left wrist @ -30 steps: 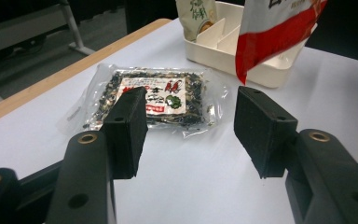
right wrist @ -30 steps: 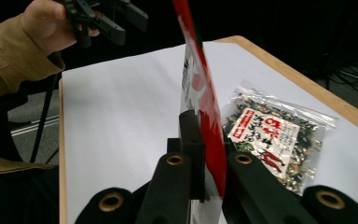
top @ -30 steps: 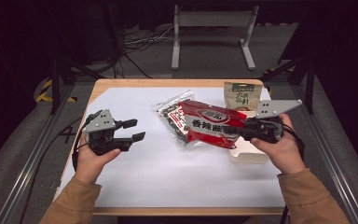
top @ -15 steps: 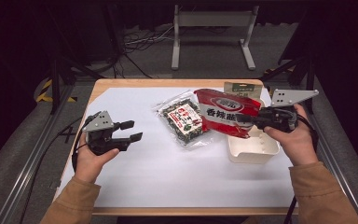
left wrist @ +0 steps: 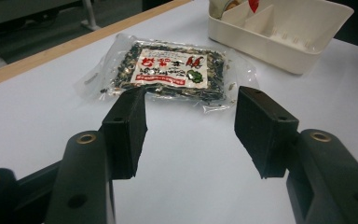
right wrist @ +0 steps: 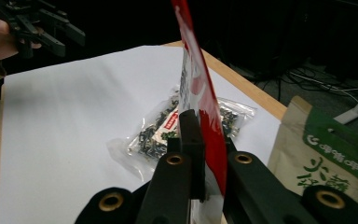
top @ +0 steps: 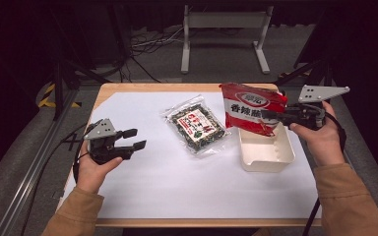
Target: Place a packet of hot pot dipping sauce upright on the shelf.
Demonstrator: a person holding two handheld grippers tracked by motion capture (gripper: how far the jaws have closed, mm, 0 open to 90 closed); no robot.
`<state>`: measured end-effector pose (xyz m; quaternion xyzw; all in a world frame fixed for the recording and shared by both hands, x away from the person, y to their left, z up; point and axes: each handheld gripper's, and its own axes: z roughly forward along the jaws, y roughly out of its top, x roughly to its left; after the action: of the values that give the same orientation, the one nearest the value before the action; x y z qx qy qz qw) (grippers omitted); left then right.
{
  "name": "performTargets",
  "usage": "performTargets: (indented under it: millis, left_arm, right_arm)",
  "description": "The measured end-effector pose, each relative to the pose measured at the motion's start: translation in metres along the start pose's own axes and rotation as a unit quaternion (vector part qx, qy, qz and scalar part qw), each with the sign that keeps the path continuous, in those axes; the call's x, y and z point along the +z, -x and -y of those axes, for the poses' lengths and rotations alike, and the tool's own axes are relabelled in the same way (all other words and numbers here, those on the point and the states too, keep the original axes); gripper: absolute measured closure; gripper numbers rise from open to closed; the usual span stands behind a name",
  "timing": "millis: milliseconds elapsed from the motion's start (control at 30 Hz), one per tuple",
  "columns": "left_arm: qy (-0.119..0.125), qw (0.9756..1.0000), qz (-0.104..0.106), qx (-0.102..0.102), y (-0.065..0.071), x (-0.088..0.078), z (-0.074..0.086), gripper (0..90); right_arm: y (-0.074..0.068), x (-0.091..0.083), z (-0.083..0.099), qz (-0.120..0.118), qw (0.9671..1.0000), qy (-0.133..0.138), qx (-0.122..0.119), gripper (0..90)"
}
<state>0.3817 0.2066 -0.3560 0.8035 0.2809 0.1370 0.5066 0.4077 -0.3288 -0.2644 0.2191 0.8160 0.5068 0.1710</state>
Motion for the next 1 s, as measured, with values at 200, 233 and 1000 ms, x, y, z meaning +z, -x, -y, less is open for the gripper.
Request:
performTargets:
  millis: [200,233,1000]
  left_arm:
    - [0.002,1.0,0.0,-0.003,-0.003,-0.001,0.003,44.1]
    - [0.003,1.0,-0.001,-0.004,-0.003,-0.001,0.003,43.9]
    - [0.003,0.9999,0.003,-0.016,-0.007,0.0,0.006,43.2]
  right_arm:
    - [0.014,-0.003,0.003,0.007,1.0,-0.005,0.004,89.8]
    - [0.015,-0.003,0.003,0.008,0.9999,-0.005,0.005,89.8]
    - [0.047,0.0,0.02,0.033,0.9987,-0.035,0.014,89.7]
